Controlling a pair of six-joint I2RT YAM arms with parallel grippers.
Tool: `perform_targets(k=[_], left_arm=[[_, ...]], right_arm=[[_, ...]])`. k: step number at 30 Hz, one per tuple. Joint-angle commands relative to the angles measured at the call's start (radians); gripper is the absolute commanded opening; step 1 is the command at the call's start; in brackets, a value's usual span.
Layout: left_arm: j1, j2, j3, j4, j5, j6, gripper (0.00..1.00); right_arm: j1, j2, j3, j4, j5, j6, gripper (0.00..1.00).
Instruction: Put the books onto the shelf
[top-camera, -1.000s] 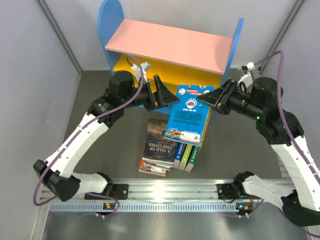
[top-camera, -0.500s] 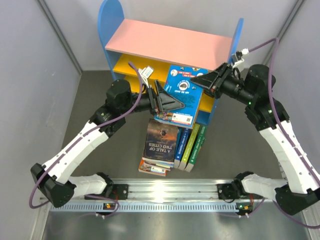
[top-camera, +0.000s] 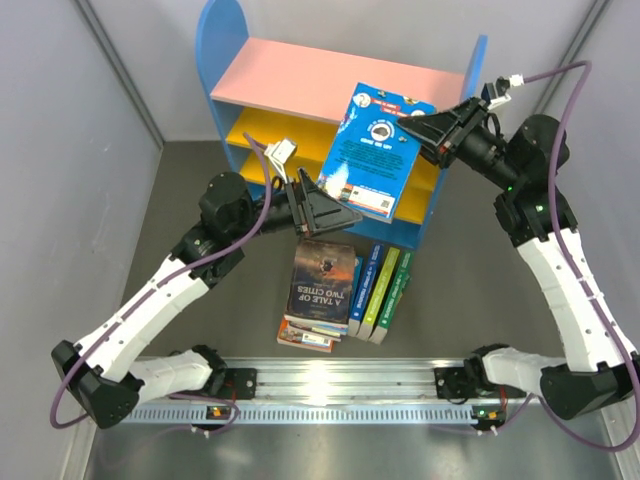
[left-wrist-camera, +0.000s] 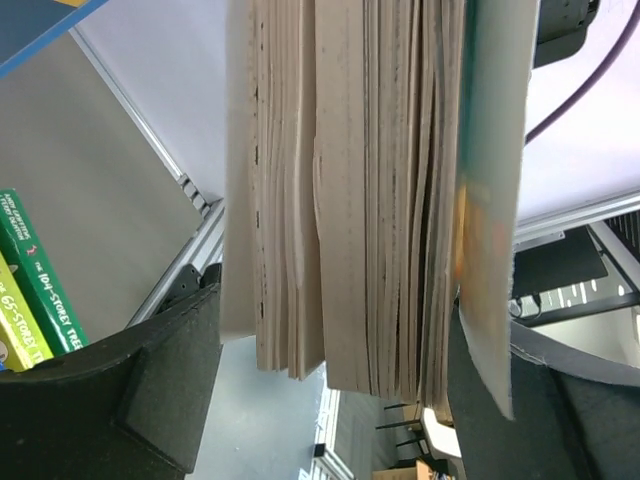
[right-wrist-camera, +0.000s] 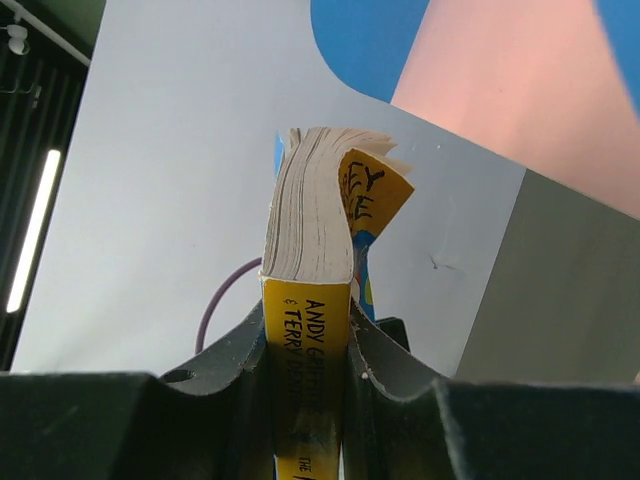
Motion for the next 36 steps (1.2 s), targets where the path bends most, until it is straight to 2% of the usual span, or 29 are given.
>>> perform_targets(k=[1,6,12,15,21,26,28,30,33,36], left_arm=[[-0.005,-0.003,0.02,0.049,-0.044,0.008,0.86],[-0.003,0.002,0.05,0.048,-0.099,0.008,0.92],[-0.003,0.016,0.09,0.166,-0.062,-0.049,0.92],[-0.003,0.031,0.119,0.109,-0.064,-0.029,0.92],[-0.001,-0.007,0.058,0.212,-0.091,-0.072,0.92],[-0.001,-0.015,0.07,0.23,-0.035,-0.081,0.9],[0.0,-0.024,0.09,0.136,-0.036,-0.036,0.9],[0.011,-0.061,0.115,-0.039,-0.12,0.042,0.91],[0.063,-0.156,0.055,-0.063,-0.243,0.035,0.93],[0.133,-0.231,-0.006,-0.049,-0.284,-0.007,0.95]], right_arm=[[-0.003,-0.073,-0.049,0.141,-0.047,0.059,0.0],[-0.003,-0.122,-0.099,0.138,-0.039,0.058,0.0],[-0.005,-0.138,-0.118,0.122,-0.015,0.041,0.0],[-0.005,-0.136,-0.113,0.122,-0.013,0.042,0.0],[-0.006,-0.152,-0.136,0.096,-0.001,0.044,0.0],[-0.019,-0.159,-0.181,0.111,0.015,0.09,0.0],[-0.029,-0.156,-0.196,0.202,0.007,0.137,0.0],[-0.035,-0.141,-0.175,0.217,-0.005,0.145,0.0],[-0.037,-0.124,-0.152,0.216,-0.019,0.139,0.0],[-0.037,-0.128,-0.162,0.216,-0.021,0.138,0.0]])
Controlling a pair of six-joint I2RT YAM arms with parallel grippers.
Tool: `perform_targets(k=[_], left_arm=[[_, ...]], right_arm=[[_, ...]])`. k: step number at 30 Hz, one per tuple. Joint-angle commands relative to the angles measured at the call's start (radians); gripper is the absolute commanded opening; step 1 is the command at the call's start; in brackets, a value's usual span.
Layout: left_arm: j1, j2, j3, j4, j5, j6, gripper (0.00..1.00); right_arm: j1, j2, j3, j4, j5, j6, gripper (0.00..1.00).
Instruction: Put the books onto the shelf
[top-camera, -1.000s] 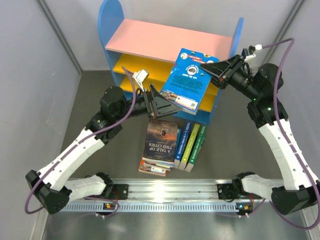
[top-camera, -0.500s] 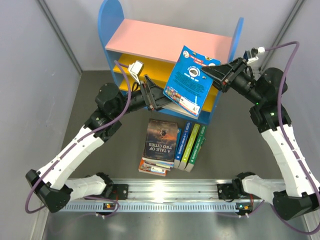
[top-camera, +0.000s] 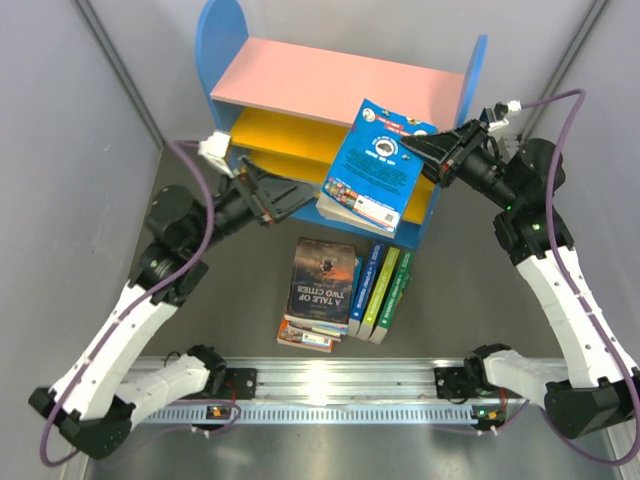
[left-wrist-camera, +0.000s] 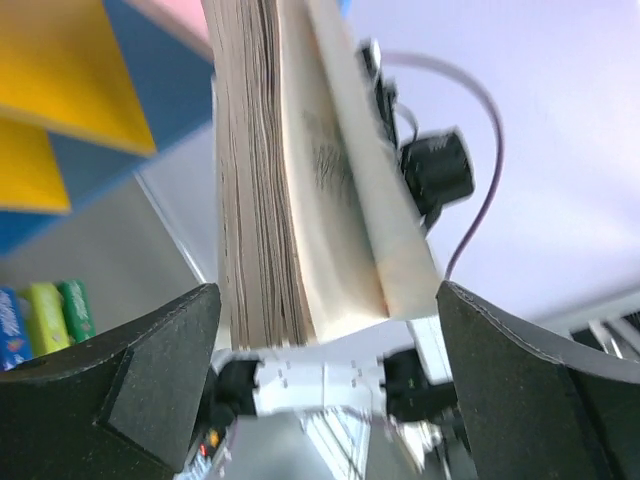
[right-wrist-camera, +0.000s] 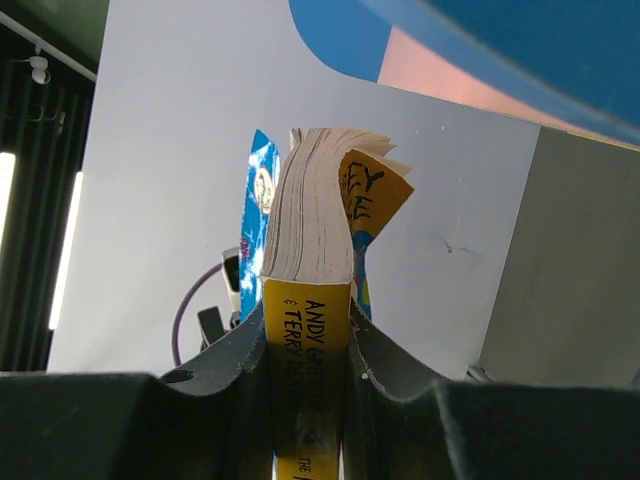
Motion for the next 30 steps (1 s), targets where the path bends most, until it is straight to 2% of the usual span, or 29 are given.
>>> perform_targets(k=[1,3,8,13,18,21,30], left_arm=[[0.08,-0.103,-0.039,0.016,-0.092,-0.015,0.95],[0.116,-0.109,-0.043,0.027,-0.061,-0.038,0.96],[0.124,-0.043,0.001,0.033,0.005,-0.033,0.97],[0.12,0.084,0.102,-0.103,0.1,0.042,0.98],[0.114,0.155,0.132,-0.12,0.1,0.091,0.99],[0.112,0.178,0.121,-0.079,0.129,0.061,0.99],[0.111,0.15,0.029,0.195,0.149,-0.089,0.99]], right_arm=[[-0.011,-0.021,0.036,0.127,-0.014,0.035,0.0],[-0.011,-0.027,0.019,0.125,-0.014,0.038,0.0],[-0.011,-0.033,0.007,0.131,-0.015,0.04,0.0],[-0.011,-0.025,0.016,0.142,-0.015,0.043,0.0],[-0.01,-0.022,0.015,0.148,-0.018,0.047,0.0],[-0.011,-0.024,0.01,0.15,-0.017,0.047,0.0],[-0.011,-0.019,-0.001,0.157,-0.015,0.049,0.0]])
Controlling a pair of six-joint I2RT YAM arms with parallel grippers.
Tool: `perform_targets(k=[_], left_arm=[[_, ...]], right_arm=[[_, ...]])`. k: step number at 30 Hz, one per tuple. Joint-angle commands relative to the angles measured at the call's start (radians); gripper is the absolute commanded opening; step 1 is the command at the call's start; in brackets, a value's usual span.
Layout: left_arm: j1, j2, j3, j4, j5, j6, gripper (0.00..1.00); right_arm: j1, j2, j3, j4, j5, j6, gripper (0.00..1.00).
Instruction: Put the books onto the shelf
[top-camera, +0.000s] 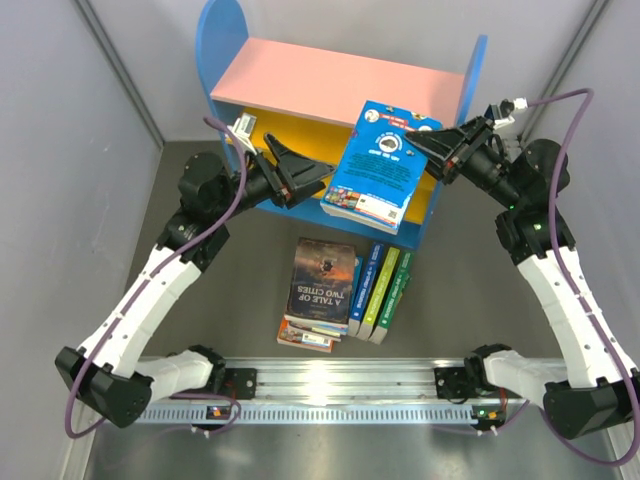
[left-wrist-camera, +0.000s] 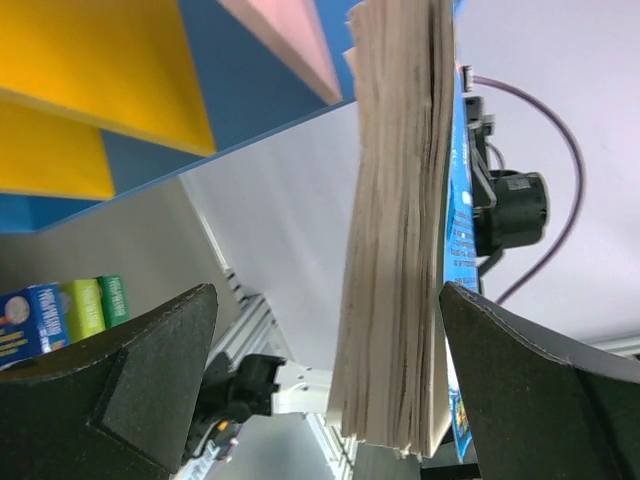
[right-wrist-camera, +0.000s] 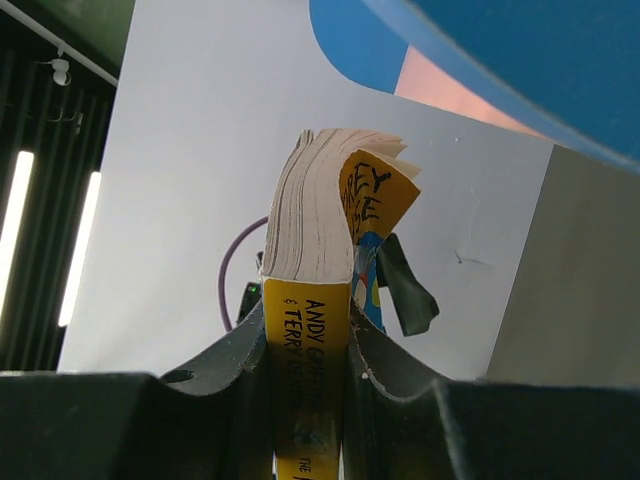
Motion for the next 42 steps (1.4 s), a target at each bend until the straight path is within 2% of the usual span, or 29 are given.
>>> perform_targets(k=[1,3,10,25,32,42], left_arm=[[-0.007,-0.023,-0.029,0.225,0.06,-0.085,0.99],[-0.007,-0.015,-0.05,0.28,0.074,-0.125,0.99],[-0.015,-0.012,-0.058,0.312,0.079,-0.135,0.99],[-0.001,-0.01,-0.017,0.306,0.028,-0.126,0.99],[0.092,-0.035,-0.006,0.27,0.053,-0.121,0.99],[0.088,0.002,0.045,0.142,0.107,-0.038,0.99]], right_arm=[[0.002,-0.018,0.003,0.112,-0.006,0.028,0.0],[0.002,-0.014,-0.007,0.132,-0.004,0.039,0.0],[0.003,0.007,-0.02,0.164,-0.007,0.053,0.0],[0.003,0.022,-0.035,0.172,-0.026,0.048,0.0],[0.002,0.016,-0.05,0.172,-0.037,0.047,0.0],[0.0,0.042,-0.029,0.179,-0.043,0.05,0.0]])
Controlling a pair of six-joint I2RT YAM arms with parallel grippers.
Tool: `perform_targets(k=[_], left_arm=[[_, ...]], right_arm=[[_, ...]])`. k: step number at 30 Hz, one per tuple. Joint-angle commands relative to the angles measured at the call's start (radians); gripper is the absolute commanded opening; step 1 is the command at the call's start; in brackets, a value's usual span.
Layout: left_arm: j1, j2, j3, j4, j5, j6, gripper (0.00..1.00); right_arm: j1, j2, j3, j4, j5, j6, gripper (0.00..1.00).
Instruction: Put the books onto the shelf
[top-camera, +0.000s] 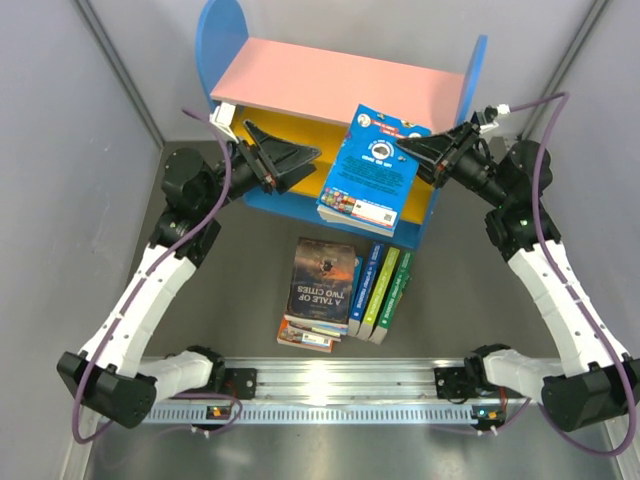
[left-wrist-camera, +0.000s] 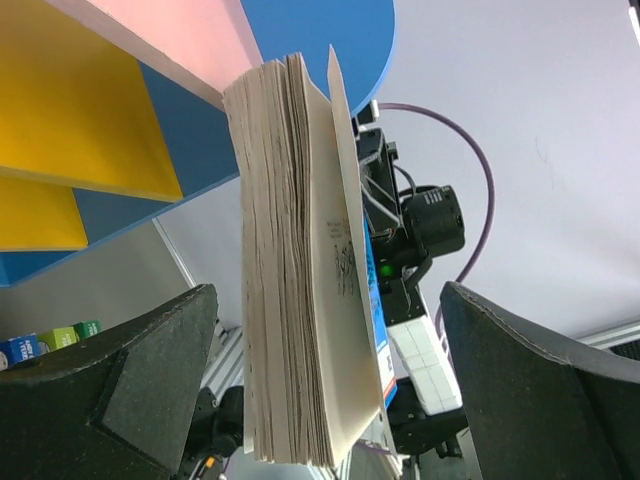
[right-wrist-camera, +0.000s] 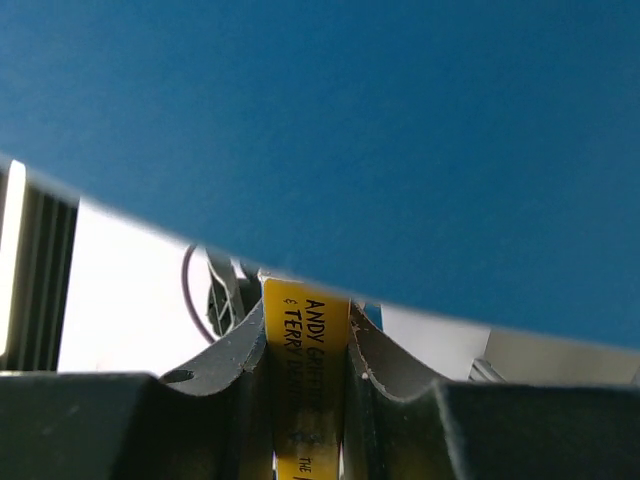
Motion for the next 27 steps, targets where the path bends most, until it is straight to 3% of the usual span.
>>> perform_targets(k=[1,13,17,20,24,27], left_arm=[[-0.022,0.005,0.063,-0.042,0.035,0.061,0.99],[-0.169,0.115,0.217,-0.342,-0.054,0.297,0.99],[-0.171,0.092,0.156,-0.348,-0.082,0.294,0.98],[-0.169,0.065,0.102,-0.334,-0.085,0.282,0.98],[-0.169,0.039,0.05,-0.31,-0.075,0.257,0.98],[-0.169,0.032,-0.004,-0.183,-0.053,0.178,0.98]], right_arm=[[0.0,0.007,0.036,0.113,-0.007,0.025,0.0],[0.002,0.025,0.061,0.121,-0.001,0.028,0.0],[0.002,0.036,0.075,0.144,0.005,0.065,0.0],[-0.001,0.047,0.015,0.338,0.021,0.211,0.0],[0.0,0.085,0.029,0.408,0.038,0.278,0.0],[0.0,0.102,0.056,0.414,0.039,0.276,0.0]])
